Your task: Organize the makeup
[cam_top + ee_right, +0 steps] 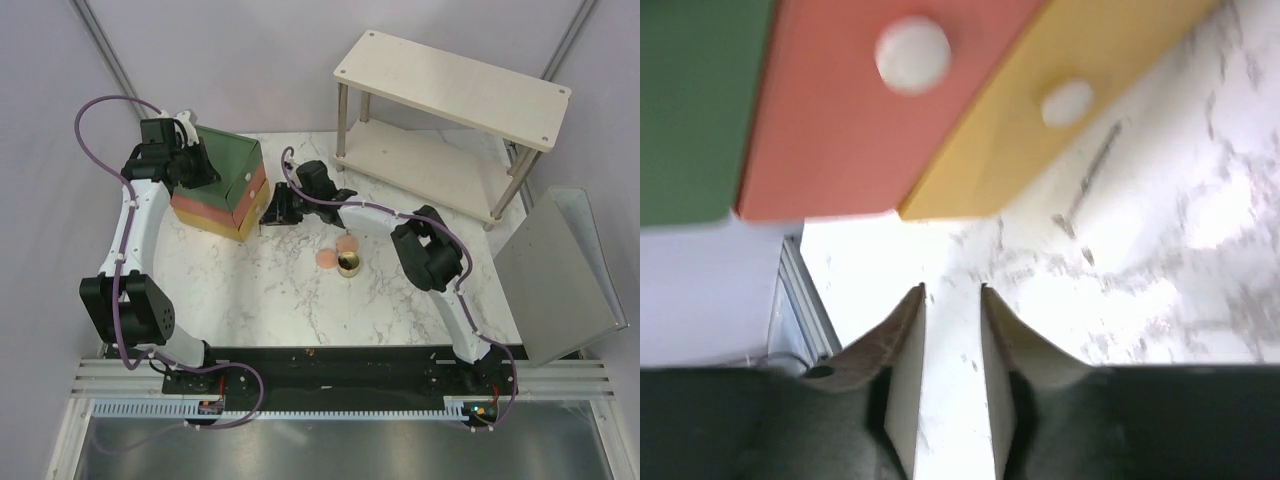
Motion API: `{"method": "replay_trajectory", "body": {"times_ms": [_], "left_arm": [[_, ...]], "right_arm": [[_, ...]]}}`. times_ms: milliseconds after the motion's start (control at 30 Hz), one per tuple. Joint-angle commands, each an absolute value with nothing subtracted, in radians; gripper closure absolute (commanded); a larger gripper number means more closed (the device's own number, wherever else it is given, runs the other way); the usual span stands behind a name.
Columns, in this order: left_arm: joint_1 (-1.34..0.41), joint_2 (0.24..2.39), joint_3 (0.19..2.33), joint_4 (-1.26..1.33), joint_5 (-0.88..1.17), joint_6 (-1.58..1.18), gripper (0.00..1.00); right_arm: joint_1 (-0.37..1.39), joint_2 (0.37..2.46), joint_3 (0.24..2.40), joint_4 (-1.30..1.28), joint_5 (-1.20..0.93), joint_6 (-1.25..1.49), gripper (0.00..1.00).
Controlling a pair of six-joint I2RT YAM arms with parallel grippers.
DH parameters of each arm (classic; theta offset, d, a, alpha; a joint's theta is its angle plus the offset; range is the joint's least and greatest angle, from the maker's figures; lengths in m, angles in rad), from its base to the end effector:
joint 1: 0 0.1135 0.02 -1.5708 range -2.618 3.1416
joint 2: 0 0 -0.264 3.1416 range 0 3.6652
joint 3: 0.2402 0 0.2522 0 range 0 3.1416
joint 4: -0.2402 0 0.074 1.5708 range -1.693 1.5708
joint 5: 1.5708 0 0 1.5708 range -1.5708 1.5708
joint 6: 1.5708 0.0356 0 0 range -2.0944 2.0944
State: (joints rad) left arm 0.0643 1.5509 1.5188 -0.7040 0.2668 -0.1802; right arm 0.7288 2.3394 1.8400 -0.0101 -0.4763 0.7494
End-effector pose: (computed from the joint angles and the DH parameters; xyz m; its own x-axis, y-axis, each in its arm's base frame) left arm 0.3417 0.0126 0.3568 -0.6830 -0.2172 -0.6974 0.0108 0.9517 -0.3070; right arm 0.3916 0.3715 0.1871 -0.8729 0.0322 -0.4868 -0.4040 0.5115 0.7584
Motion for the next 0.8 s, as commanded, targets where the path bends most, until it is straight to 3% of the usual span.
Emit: {"method": "replay_trajectory", "body": {"times_ms": [0,33,133,300,767], "left_arm": [[0.066,1.552,1.489,-0.784,0.261,-0.138,0.97],[0.066,1.552,1.488,-0.785,0.264,-0.137,0.97],[0.066,1.552,1.489,-0.784,0.262,-0.135,0.97],[0.066,1.552,1.49,-0.785,0.255,-0.129,0.96],[0.066,1.542,1.476,-0.79,0.252,-0.126,0.88]], "right_arm": [[0.687,2.211,1.628,0.191,-0.572,0.846,0.61],[0.672,2.209,1.59,0.286,-0.595,0.882,0.55],[0.649,2.235,1.468,0.533,-0.656,1.078,0.49],[0.647,2.362,1.446,0.826,-0.699,1.363,0.5],[0.653,2.583,1.641,0.896,-0.637,1.563,0.51]]}}
